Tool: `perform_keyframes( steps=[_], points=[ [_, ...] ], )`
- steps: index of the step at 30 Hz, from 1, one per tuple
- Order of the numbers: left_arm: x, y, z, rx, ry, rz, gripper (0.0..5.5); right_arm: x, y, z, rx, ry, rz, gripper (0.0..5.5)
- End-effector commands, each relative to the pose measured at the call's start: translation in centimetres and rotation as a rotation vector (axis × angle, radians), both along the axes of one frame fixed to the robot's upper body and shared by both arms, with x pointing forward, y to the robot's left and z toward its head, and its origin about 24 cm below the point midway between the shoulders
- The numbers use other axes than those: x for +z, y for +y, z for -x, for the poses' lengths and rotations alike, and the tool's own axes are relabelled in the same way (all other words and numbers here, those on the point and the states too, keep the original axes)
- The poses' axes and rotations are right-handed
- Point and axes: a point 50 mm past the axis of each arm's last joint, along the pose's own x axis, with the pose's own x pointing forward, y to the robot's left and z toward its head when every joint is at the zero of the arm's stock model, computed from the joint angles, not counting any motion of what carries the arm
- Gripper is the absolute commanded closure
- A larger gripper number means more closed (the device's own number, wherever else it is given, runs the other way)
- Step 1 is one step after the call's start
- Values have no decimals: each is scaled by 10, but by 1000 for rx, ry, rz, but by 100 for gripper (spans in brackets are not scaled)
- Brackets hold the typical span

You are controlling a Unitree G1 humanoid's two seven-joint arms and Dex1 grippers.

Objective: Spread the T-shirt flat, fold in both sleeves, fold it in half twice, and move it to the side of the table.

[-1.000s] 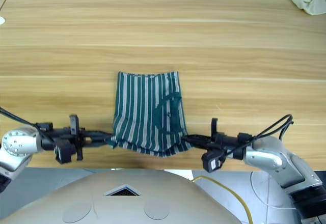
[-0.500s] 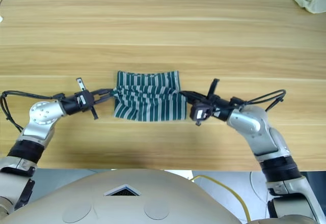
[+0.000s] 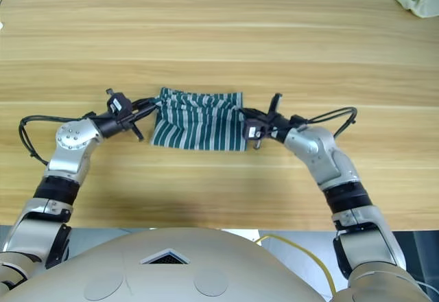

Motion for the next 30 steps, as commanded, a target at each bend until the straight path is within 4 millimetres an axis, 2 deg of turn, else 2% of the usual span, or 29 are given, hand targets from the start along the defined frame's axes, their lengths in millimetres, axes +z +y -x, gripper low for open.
perform_keyframes(
  steps=[1,6,15,16,17,23,27,30],
  points=[
    [1,2,-7,44,26,8,480,0,3,-8,-13,-3,-3,550],
    [-1,2,-15,91,84,8,379,-3,8,-12,-27,11,-24,550],
    [-15,1,-31,289,220,47,248,-9,10,-22,-116,74,-132,550],
    [-16,0,-34,311,234,65,233,-7,9,-27,-162,89,-177,550],
    [-16,0,-36,331,246,81,220,-6,8,-32,-199,102,-217,522],
    [-13,-7,-58,511,345,256,133,10,-5,-70,-454,258,-667,431],
    [-11,-8,-70,620,381,361,66,6,-19,-93,-645,424,-972,358],
    [-3,-3,-82,713,372,475,17,-2,-27,-100,-780,526,-1124,304]
  ],
)
